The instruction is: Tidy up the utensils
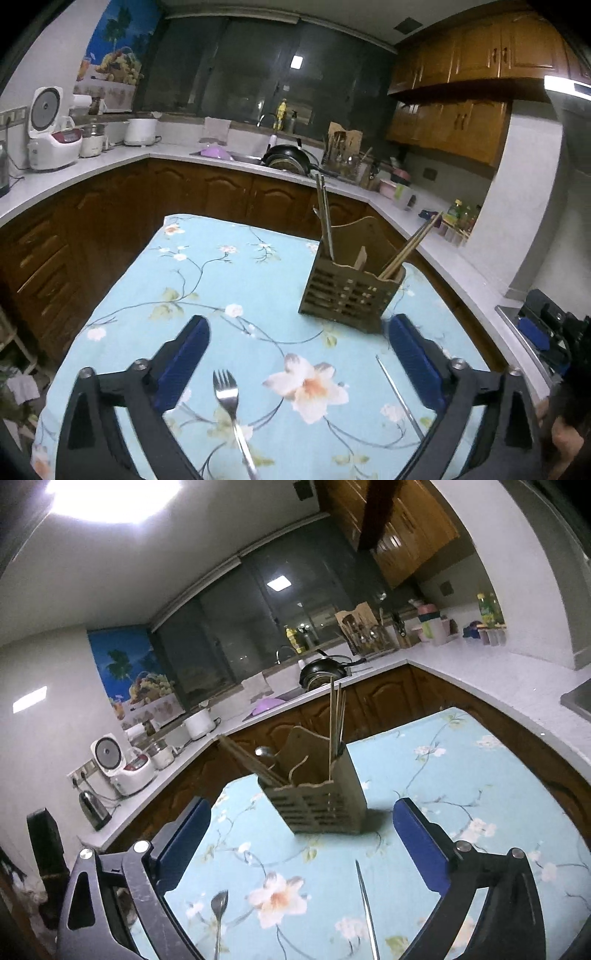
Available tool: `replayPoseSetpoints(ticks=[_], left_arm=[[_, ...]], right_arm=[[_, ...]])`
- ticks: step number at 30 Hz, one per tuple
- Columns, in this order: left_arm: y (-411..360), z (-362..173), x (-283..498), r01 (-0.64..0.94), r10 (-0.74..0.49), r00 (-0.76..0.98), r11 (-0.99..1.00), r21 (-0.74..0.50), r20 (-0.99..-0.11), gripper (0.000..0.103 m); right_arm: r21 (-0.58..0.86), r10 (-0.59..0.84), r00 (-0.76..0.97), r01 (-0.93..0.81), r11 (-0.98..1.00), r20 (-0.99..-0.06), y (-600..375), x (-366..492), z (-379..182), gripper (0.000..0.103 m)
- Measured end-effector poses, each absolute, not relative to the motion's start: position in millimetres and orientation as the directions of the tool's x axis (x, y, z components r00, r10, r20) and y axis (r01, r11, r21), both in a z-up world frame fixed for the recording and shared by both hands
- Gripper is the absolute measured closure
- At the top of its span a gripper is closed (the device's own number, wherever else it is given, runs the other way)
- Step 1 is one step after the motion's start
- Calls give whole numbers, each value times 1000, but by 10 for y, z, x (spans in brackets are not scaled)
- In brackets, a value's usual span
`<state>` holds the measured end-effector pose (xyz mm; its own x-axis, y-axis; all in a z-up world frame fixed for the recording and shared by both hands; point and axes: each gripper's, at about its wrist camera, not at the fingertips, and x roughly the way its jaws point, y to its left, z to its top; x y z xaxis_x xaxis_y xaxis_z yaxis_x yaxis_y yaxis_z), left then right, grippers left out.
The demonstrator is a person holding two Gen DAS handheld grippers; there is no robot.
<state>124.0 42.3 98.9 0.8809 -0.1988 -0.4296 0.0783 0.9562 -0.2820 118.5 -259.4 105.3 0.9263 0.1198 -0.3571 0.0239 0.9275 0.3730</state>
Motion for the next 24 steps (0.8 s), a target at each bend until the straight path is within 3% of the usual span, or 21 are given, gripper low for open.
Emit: replayPoseSetpoints(ticks=[7,10,15,24], left_arm=[[359,1139,677,162,-220,929,965,-206,-299,1],[332,1052,489,202,-252,912,963,-181,-323,1],[328,770,197,112,-157,940,981,-160,-301,1],[168,253,-132,52,-73,918,997,-65,-390,1]], right_arm=[[272,114,940,-24,962,-320,-2427,838,1330,0],[265,81,957,-5,964,-277,-2356,620,1257,0],[192,-19,966,71,979,-257,-2181,343,842,0],[91,-96,943,131,987,-319,-2056,118,328,0]])
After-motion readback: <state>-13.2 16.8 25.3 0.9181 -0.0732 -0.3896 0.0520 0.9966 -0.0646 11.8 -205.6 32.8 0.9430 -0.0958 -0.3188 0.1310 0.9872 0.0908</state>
